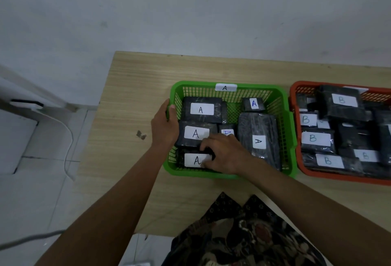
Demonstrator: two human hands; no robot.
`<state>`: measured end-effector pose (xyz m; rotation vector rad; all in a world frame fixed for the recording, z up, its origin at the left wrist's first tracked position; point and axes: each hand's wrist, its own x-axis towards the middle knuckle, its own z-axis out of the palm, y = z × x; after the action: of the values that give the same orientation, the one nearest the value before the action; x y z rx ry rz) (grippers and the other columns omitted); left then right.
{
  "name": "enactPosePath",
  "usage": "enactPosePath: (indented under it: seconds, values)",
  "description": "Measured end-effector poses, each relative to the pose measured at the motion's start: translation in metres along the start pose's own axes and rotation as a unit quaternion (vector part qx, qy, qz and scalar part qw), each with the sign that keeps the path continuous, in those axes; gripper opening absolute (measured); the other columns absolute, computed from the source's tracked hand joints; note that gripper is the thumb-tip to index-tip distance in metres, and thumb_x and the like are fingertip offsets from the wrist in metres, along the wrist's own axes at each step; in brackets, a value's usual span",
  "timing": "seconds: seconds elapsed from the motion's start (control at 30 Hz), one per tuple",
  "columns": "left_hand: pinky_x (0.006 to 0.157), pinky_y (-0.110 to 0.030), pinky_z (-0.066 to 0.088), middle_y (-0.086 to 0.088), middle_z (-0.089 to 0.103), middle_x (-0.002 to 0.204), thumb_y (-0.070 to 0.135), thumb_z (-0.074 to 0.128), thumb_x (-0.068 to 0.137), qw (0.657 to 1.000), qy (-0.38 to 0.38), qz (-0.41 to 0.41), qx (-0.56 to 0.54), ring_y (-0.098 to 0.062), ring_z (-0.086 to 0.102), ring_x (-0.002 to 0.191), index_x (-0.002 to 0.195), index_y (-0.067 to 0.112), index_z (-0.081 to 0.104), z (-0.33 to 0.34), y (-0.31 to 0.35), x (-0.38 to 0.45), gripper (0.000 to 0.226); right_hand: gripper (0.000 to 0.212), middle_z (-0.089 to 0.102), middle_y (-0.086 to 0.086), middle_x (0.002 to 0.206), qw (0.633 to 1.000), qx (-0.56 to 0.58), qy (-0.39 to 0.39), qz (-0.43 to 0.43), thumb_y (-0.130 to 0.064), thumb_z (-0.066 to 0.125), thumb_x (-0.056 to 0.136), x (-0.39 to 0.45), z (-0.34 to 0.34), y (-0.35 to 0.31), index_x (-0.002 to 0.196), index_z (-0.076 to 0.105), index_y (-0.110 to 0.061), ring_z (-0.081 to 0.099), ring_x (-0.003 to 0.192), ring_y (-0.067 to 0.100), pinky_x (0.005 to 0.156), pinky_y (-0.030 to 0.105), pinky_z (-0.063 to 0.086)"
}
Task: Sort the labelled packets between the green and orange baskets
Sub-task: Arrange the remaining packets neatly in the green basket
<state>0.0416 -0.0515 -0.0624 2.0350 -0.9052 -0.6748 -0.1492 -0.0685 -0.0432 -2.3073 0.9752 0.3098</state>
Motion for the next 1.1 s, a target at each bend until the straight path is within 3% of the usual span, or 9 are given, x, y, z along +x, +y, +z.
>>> enactPosePath:
  seconds: [0.1, 0.23, 0.3, 0.47, 0.57, 0.67, 0.8, 0.97, 1.1]
  values:
    - [0.105, -0.032, 0.042, -0.007, 0.06, 0.134, 0.035, 0.039, 0.103, 1.0, -0.001, 0.002, -0.004, -0.02, 0.055, 0.123, 0.139, 0.014, 0.051, -0.001, -0.001, -0.001, 0.044, 0.048, 0.055, -0.004, 0.127, 1.0, -0.001, -0.009, -0.003, -0.046, 0.067, 0.084, -0.001, -0.001, 0.002, 0.127, 0.053, -0.029, 0.049, 0.117, 0.019, 0.097, 0.035, 0.029]
    - [0.1, -0.022, 0.037, -0.007, 0.058, 0.137, 0.034, 0.04, 0.103, 1.0, 0.002, -0.004, -0.009, -0.019, 0.053, 0.124, 0.141, 0.013, 0.049, 0.001, 0.003, -0.002, 0.044, 0.052, 0.053, -0.004, 0.127, 1.0, 0.003, -0.024, -0.013, -0.046, 0.065, 0.088, -0.003, -0.003, 0.006, 0.135, 0.053, -0.027, 0.051, 0.117, 0.02, 0.093, 0.032, 0.026]
    - [0.099, -0.021, 0.036, -0.007, 0.058, 0.136, 0.033, 0.039, 0.103, 1.0, 0.004, -0.002, -0.008, -0.019, 0.053, 0.124, 0.14, 0.013, 0.049, 0.001, 0.004, -0.003, 0.044, 0.05, 0.053, -0.004, 0.123, 0.999, 0.019, -0.027, -0.014, -0.044, 0.066, 0.089, -0.006, -0.007, 0.007, 0.134, 0.055, -0.027, 0.052, 0.114, 0.02, 0.094, 0.033, 0.029]
    - [0.1, -0.021, 0.035, -0.007, 0.057, 0.137, 0.033, 0.039, 0.103, 1.0, 0.006, -0.004, -0.006, -0.02, 0.053, 0.125, 0.14, 0.014, 0.049, 0.002, 0.005, -0.003, 0.043, 0.059, 0.057, -0.002, 0.134, 0.998, -0.003, -0.06, -0.004, -0.051, 0.066, 0.084, -0.004, -0.012, 0.006, 0.136, 0.052, -0.03, 0.053, 0.12, 0.02, 0.103, 0.037, 0.038]
    - [0.102, -0.025, 0.038, -0.008, 0.058, 0.136, 0.034, 0.039, 0.103, 1.0, 0.007, 0.001, -0.004, -0.021, 0.053, 0.125, 0.14, 0.014, 0.05, 0.001, 0.003, -0.003, 0.043, 0.058, 0.06, -0.005, 0.126, 0.992, 0.093, -0.072, 0.043, -0.044, 0.078, 0.078, 0.001, -0.015, 0.007, 0.129, 0.056, -0.03, 0.056, 0.117, 0.017, 0.101, 0.034, 0.043]
    - [0.106, -0.03, 0.039, -0.007, 0.057, 0.137, 0.035, 0.038, 0.103, 1.0, 0.005, 0.001, -0.002, -0.022, 0.052, 0.126, 0.14, 0.014, 0.049, 0.001, 0.002, -0.002, 0.045, 0.057, 0.063, -0.005, 0.119, 0.946, 0.302, -0.089, 0.08, -0.032, 0.082, 0.076, 0.0, -0.025, 0.011, 0.128, 0.06, -0.026, 0.059, 0.112, 0.017, 0.096, 0.03, 0.047]
    - [0.102, -0.022, 0.033, -0.007, 0.056, 0.139, 0.034, 0.038, 0.103, 1.0, 0.001, -0.001, -0.005, -0.021, 0.05, 0.128, 0.14, 0.014, 0.049, 0.001, 0.004, -0.003, 0.044, 0.019, 0.074, 0.001, 0.106, 0.903, 0.414, -0.035, 0.109, -0.028, 0.07, 0.086, 0.0, -0.047, 0.027, 0.104, 0.076, -0.025, 0.065, 0.102, 0.022, 0.09, 0.037, 0.049]
    - [0.101, -0.021, 0.032, -0.008, 0.055, 0.14, 0.034, 0.039, 0.103, 1.0, 0.001, -0.002, -0.01, -0.021, 0.05, 0.129, 0.14, 0.012, 0.049, 0.0, 0.004, -0.003, 0.044, 0.023, 0.071, 0.017, 0.108, 0.786, 0.601, 0.041, 0.14, -0.017, 0.066, 0.086, 0.005, -0.061, 0.047, 0.105, 0.074, -0.008, 0.063, 0.1, 0.032, 0.081, 0.041, 0.052]
    - [0.101, -0.022, 0.033, -0.007, 0.055, 0.14, 0.034, 0.039, 0.103, 1.0, 0.0, -0.003, -0.012, -0.021, 0.05, 0.129, 0.141, 0.013, 0.048, 0.0, 0.004, -0.004, 0.044, 0.022, 0.07, 0.014, 0.116, 0.779, 0.612, 0.054, 0.125, -0.018, 0.07, 0.084, 0.007, -0.057, 0.05, 0.105, 0.075, -0.015, 0.058, 0.111, 0.033, 0.097, 0.049, 0.046]
